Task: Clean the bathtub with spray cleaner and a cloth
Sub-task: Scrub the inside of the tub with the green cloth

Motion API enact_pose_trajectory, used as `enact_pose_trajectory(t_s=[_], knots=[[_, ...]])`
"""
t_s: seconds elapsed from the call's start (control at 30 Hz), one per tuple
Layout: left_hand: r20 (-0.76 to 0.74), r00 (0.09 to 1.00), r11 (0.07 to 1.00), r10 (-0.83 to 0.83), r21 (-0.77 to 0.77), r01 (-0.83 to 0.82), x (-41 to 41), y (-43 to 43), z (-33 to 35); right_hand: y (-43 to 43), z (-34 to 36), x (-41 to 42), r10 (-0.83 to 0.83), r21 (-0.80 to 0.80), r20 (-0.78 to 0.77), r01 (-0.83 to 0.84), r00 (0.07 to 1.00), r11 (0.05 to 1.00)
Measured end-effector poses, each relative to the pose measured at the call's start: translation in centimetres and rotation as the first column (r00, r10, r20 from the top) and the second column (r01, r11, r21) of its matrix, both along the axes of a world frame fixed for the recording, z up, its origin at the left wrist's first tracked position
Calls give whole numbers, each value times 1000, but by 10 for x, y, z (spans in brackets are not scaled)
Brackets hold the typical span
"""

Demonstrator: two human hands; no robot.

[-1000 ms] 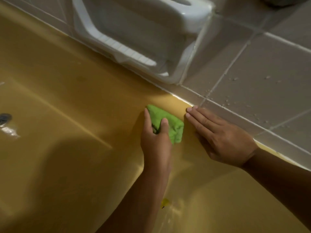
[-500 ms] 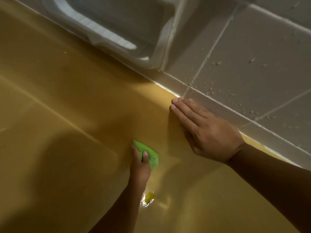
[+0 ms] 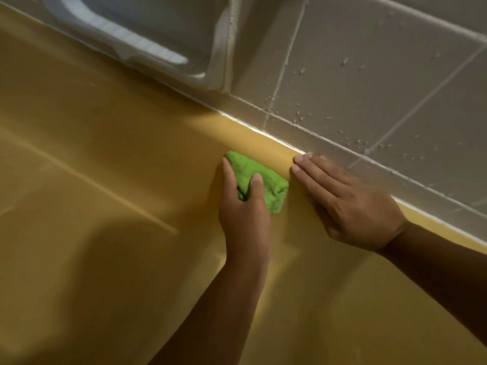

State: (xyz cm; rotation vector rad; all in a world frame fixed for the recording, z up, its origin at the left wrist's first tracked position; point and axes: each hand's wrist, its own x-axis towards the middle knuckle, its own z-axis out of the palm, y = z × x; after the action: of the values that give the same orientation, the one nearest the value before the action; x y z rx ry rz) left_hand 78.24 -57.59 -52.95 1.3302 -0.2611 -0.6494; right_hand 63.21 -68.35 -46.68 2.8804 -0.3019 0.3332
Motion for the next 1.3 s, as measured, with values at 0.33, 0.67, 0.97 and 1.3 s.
enact_pose_trajectory(t_s=[0.33, 0.67, 0.97, 1.3], knots=[[146, 987, 981, -74, 189, 46, -31, 15, -57, -2, -4, -20, 1, -9, 12, -1, 1000, 1000], [88, 952, 798, -293, 571, 192, -55, 32, -185, -4, -6, -21, 23, -28, 28, -22, 999, 999], [-44, 999, 992, -10, 128, 16, -95, 5, -50, -5, 0, -51, 7, 33, 10, -8, 1000, 999], [265, 939, 936, -221, 328, 128, -121, 19, -48, 4, -4, -107, -81, 0, -15, 81, 997, 997]])
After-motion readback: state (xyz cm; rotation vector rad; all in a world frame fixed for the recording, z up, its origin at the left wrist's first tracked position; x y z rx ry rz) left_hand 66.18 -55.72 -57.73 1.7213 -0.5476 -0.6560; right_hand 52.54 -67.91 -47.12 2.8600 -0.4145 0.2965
